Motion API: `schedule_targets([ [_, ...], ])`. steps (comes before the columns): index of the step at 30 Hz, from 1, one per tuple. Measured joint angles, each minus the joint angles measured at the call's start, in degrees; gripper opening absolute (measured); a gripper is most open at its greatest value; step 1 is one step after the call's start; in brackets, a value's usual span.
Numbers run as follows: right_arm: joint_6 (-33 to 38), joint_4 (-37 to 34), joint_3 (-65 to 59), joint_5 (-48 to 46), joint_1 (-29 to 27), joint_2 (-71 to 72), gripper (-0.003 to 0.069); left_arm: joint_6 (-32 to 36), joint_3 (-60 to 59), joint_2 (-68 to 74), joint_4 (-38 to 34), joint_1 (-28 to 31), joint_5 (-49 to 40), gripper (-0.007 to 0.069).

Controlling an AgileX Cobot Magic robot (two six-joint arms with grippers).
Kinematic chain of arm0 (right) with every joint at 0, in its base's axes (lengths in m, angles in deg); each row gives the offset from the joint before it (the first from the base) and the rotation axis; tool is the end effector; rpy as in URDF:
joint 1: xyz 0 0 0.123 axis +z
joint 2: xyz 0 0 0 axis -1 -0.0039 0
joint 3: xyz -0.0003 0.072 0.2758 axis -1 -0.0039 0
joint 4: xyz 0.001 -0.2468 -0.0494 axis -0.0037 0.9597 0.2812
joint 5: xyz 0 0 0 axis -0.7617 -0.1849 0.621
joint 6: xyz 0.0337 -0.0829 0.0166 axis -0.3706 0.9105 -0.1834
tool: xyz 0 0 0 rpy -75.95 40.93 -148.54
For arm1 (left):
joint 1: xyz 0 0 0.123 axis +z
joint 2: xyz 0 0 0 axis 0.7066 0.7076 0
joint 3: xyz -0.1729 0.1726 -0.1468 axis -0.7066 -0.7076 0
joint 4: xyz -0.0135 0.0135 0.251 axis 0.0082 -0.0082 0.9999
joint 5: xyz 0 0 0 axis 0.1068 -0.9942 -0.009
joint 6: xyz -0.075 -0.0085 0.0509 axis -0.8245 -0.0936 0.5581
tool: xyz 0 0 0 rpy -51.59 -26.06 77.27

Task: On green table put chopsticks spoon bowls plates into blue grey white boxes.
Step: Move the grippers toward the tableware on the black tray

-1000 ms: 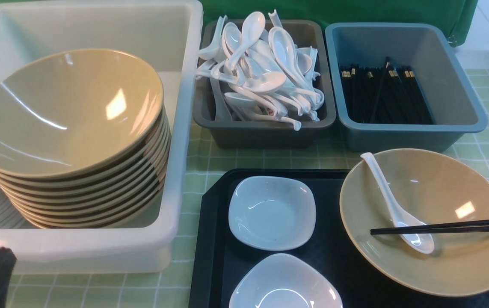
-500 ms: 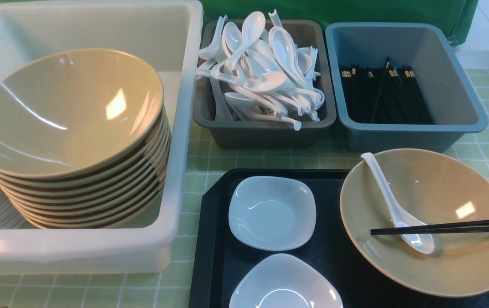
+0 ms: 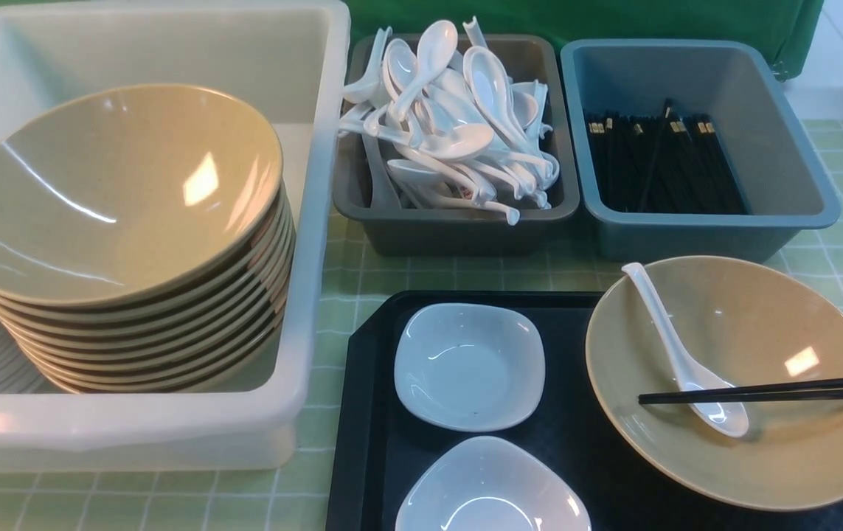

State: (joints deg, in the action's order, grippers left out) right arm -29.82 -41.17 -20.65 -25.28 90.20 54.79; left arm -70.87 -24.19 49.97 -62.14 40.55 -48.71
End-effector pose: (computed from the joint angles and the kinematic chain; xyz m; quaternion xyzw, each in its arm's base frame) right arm 0.0462 0.0002 0.3622 0.0970 0.5128 0.1625 0.8374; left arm 0.0507 -0.0016 0.3377 -0.1008 0.5441 -0.1915 0.8106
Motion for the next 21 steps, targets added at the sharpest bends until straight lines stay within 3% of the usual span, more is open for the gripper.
schedule_targets([
  [3,3.4,0.0,8.5,-9.8,0.0,-7.1,0.0236,0.6,10.2,8.0,0.2,0.0,-12.4,-0.0001],
  [5,10.6,0.0,15.4,-22.4,0.0,-15.0,0.0236,1.3,16.8,14.8,0.4,0.0,-24.1,-0.0001],
  [8,18.2,0.0,19.4,-33.3,0.0,-22.8,0.0236,3.5,20.7,21.9,1.6,0.0,-34.8,-0.0001],
  [13,22.6,-0.9,20.6,-39.2,0.0,-30.6,0.0236,4.1,19.8,26.8,0.8,0.0,-39.2,-0.0001],
  [18,38.6,-6.5,26.3,-57.3,0.2,-42.6,0.0236,7.2,17.4,28.1,-7.3,-3.9,-40.5,-0.0001],
  [21,46.1,-7.2,29.9,-61.8,2.2,-49.1,0.0236,12.7,17.3,29.0,-11.8,-7.2,-41.3,-0.0001],
])
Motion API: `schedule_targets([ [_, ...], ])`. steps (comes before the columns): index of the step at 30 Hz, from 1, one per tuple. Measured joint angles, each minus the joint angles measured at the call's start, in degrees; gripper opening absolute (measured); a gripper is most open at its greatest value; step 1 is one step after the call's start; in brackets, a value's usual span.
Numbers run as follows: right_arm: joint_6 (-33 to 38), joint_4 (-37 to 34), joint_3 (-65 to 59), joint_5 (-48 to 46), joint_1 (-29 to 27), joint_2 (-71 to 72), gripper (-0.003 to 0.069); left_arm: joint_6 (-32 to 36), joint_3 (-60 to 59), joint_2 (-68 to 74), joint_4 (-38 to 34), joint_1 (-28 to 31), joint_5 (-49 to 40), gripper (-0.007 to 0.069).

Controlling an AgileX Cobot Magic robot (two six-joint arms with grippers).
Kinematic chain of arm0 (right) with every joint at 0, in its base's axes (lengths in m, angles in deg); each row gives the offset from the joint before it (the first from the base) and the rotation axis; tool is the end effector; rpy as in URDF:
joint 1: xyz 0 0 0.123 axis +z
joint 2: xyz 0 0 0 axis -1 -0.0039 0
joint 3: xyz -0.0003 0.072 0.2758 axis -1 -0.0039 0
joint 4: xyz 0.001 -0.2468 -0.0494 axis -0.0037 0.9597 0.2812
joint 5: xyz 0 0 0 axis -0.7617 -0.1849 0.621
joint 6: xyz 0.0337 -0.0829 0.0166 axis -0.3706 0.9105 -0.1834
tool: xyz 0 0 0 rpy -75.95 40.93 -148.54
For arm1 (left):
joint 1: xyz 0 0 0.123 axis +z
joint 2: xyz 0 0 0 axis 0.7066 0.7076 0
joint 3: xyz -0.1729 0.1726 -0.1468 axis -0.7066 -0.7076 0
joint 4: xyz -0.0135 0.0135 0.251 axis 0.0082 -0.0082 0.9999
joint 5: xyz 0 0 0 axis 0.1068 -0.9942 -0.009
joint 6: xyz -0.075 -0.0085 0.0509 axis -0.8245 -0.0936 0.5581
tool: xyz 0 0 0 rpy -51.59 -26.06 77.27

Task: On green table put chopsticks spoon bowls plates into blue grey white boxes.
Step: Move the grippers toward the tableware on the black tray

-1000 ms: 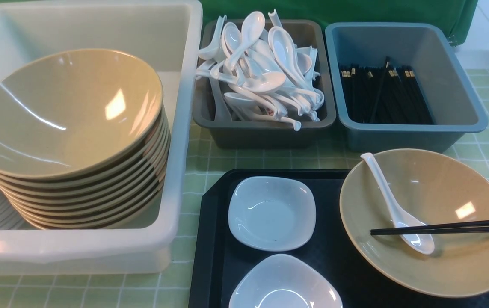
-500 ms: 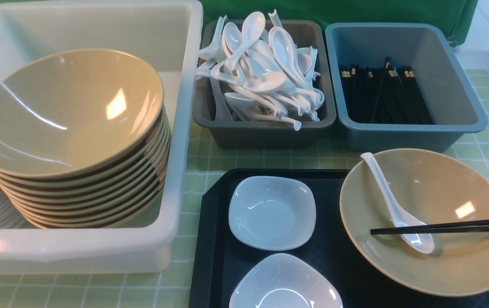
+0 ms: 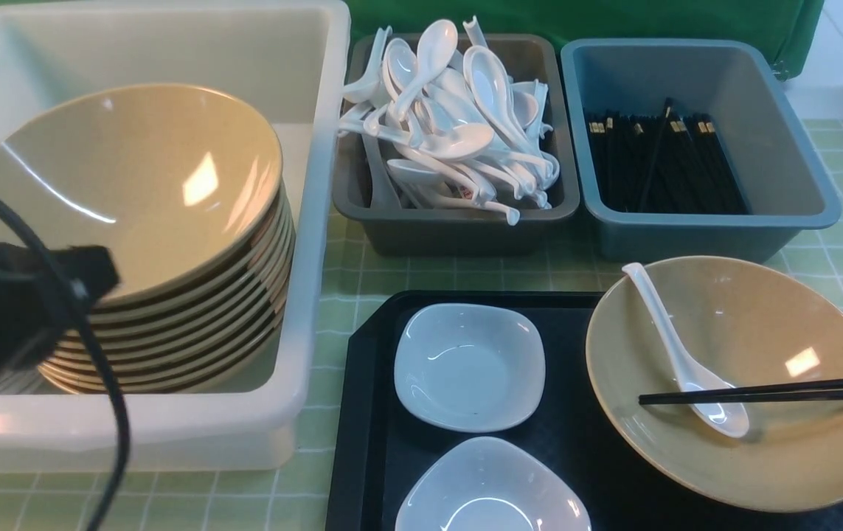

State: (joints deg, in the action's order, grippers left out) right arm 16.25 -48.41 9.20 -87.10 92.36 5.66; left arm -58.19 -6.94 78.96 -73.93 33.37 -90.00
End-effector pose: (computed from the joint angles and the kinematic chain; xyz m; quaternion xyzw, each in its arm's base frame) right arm 0.2051 0.0195 0.3329 -0.2056 0.9265 0.0046 0.3152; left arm 0.1299 -0.0466 0.3299 0.0012 0.8538 -0.2238 0.4701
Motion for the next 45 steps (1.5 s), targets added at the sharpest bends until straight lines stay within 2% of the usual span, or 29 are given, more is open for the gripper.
schedule_targets([
  [2,8.4,0.6,2.5,-1.8,3.7,-6.1,0.024,7.5,-0.1,2.2,-5.6,-3.6,-2.1,-0.0001],
  [5,10.4,2.9,3.9,-3.7,7.3,-11.8,0.0258,14.7,-0.1,4.3,-9.9,-6.1,-4.3,-0.0001],
  [8,11.6,8.1,6.4,-8.3,10.6,-19.9,0.0325,25.2,-0.1,6.9,-15.6,-8.8,-6.6,-0.0001],
  [11,14.3,10.3,8.7,-10.7,11.0,-24.0,0.0373,29.1,-0.1,7.3,-19.0,-9.0,-7.3,-0.0001],
  [16,19.7,16.3,10.4,-11.3,11.1,-29.1,0.0401,30.5,-0.1,7.3,-22.6,-9.2,-7.2,-0.0001],
  [25,20.6,18.3,10.6,-10.2,11.1,-35.2,0.0391,31.4,-0.1,7.3,-23.0,-9.3,-7.2,-0.0001],
  [30,19.7,18.9,10.9,-9.8,11.1,-36.1,0.0244,31.5,-0.1,7.3,-23.0,-9.3,-7.2,-0.0001],
  [31,19.5,18.9,11.0,-9.9,11.1,-36.1,0.0161,31.5,-0.1,7.3,-23.0,-9.3,-7.2,-0.0001],
  [32,19.4,18.9,11.2,-10.0,11.1,-36.1,0.0118,31.5,-0.1,7.3,-23.0,-9.3,-7.2,-0.0001],
  [41,19.7,16.9,12.6,-13.3,11.1,-35.1,0.0123,31.7,-0.1,7.3,-23.7,-9.3,-6.5,-0.0001],
  [45,22.1,11.8,14.4,-14.3,11.1,-32.0,0.0123,31.7,-0.1,7.3,-24.6,-9.3,-6.1,-0.0001],
])
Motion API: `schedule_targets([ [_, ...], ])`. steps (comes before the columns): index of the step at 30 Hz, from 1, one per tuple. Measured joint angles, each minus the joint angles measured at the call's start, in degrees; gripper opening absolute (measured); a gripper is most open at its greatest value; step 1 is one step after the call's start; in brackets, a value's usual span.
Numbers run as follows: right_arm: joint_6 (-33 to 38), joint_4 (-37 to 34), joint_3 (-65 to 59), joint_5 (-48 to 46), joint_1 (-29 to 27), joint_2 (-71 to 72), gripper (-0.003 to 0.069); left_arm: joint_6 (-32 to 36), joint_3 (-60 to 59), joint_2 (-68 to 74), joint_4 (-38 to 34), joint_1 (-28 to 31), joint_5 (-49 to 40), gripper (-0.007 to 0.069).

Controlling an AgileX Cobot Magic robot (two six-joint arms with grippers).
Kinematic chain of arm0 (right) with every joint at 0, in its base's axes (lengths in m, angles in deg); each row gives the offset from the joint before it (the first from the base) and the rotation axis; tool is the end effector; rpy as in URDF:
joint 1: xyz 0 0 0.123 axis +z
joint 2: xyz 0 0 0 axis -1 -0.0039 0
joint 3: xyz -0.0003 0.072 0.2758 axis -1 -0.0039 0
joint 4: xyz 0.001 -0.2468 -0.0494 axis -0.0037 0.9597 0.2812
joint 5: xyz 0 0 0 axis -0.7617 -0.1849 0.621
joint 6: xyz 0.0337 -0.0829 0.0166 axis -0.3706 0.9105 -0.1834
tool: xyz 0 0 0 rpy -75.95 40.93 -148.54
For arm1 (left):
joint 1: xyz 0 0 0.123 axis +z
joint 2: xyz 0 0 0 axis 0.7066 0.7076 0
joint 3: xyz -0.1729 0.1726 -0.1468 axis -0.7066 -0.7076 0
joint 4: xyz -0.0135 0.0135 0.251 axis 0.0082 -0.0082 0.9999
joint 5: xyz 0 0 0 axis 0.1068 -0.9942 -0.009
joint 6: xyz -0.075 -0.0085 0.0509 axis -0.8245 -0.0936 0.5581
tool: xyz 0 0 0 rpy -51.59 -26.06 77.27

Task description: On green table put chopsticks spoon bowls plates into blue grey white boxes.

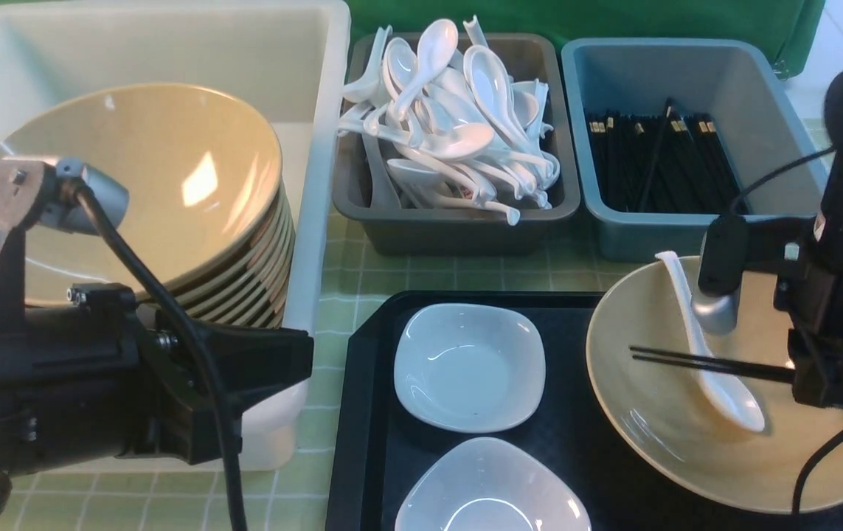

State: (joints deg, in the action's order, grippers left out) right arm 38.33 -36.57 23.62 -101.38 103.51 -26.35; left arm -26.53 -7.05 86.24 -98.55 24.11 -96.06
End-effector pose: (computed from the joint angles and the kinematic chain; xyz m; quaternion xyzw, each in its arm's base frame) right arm 0.3010 0.0680 0.2504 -0.5178 0.8542 -0.0396 0.0255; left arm 0.1309 -0.0957 0.3178 0.2106 0.8349 -0.3207 0.3946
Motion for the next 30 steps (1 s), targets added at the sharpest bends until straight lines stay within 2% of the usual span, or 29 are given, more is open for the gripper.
schedule_targets([
  [4,-1.9,-5.8,4.0,-0.1,-0.7,1.3,0.0123,1.5,0.0,0.0,-0.9,0.0,0.9,-0.0001],
  [9,-5.7,-14.8,12.3,2.5,-4.5,-0.4,0.0123,8.3,1.2,1.8,-1.8,0.0,1.5,-0.0001],
  [14,-14.0,-25.9,22.9,11.1,-8.2,-6.1,0.0123,14.1,9.8,10.4,-2.4,0.0,-1.1,-0.0001],
  [20,-23.2,-33.0,29.4,21.7,-12.3,-14.0,0.0123,19.1,19.4,19.2,-7.2,0.0,-3.2,-0.0001],
  [26,-25.0,-43.6,33.2,32.0,-15.4,-25.1,0.0123,23.5,24.1,25.3,-13.1,0.0,-4.7,-0.0001],
  [30,-25.1,-49.8,33.7,39.4,-16.0,-31.5,0.0123,24.0,24.3,27.2,-13.7,0.0,-4.9,-0.0001],
])
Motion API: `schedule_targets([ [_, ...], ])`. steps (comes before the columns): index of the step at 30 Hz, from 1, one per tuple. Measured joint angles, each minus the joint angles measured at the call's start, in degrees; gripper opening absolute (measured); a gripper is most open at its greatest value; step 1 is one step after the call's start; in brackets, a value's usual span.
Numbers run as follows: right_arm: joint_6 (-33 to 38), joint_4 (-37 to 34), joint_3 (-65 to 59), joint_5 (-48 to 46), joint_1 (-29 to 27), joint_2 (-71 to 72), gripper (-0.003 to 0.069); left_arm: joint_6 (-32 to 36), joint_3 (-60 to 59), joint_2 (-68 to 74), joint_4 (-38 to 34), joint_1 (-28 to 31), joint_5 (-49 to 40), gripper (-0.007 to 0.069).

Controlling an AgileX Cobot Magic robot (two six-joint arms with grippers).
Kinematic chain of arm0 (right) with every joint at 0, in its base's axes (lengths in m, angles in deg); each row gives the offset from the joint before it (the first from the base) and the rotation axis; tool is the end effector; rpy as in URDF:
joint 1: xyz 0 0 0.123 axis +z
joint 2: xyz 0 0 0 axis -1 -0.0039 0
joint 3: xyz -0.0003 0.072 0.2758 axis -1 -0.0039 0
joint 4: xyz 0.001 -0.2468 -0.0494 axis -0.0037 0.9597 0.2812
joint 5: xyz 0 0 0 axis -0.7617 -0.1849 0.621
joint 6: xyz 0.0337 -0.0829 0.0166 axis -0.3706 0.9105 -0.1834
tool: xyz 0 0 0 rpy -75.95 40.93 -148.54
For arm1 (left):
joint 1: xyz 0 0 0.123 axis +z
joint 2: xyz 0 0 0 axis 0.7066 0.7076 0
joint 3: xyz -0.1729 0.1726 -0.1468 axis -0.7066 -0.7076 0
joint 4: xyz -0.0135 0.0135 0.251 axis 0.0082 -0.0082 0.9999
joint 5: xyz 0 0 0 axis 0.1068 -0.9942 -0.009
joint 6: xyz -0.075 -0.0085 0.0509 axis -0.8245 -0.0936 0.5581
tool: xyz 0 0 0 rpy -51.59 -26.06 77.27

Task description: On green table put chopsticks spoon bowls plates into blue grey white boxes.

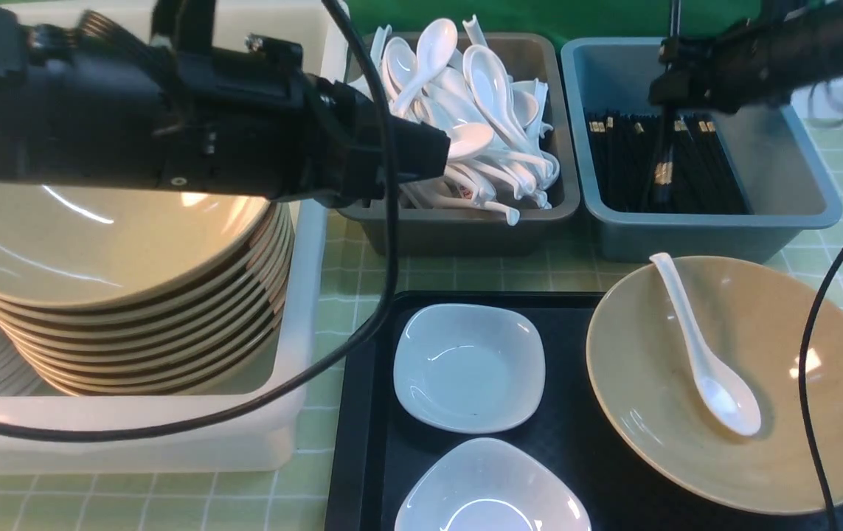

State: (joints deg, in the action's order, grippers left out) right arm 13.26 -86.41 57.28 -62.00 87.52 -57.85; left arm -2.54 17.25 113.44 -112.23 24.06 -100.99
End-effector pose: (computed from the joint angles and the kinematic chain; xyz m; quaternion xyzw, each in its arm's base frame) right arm 0.5111 0.0102 0.2275 0.0989 0.8787 0.2183 0.4129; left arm 0.2368 -0.1503 0.3591 0.3303 0.7755 -0.3488 0.4096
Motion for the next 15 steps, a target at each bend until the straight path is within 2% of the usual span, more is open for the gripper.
schedule_targets([
  [8,-0.1,-1.9,0.1,2.4,0.0,-4.8,0.0125,0.0,0.2,0.6,0.2,0.0,-0.8,-0.0001],
  [12,-0.1,-1.9,0.4,2.1,-0.2,-4.2,0.0159,0.0,0.2,0.6,0.2,0.0,-1.5,-0.0001],
  [15,0.3,-0.2,0.4,-1.2,-1.4,-1.5,0.0283,-0.1,0.8,0.3,1.6,0.0,-3.9,-0.0001],
])
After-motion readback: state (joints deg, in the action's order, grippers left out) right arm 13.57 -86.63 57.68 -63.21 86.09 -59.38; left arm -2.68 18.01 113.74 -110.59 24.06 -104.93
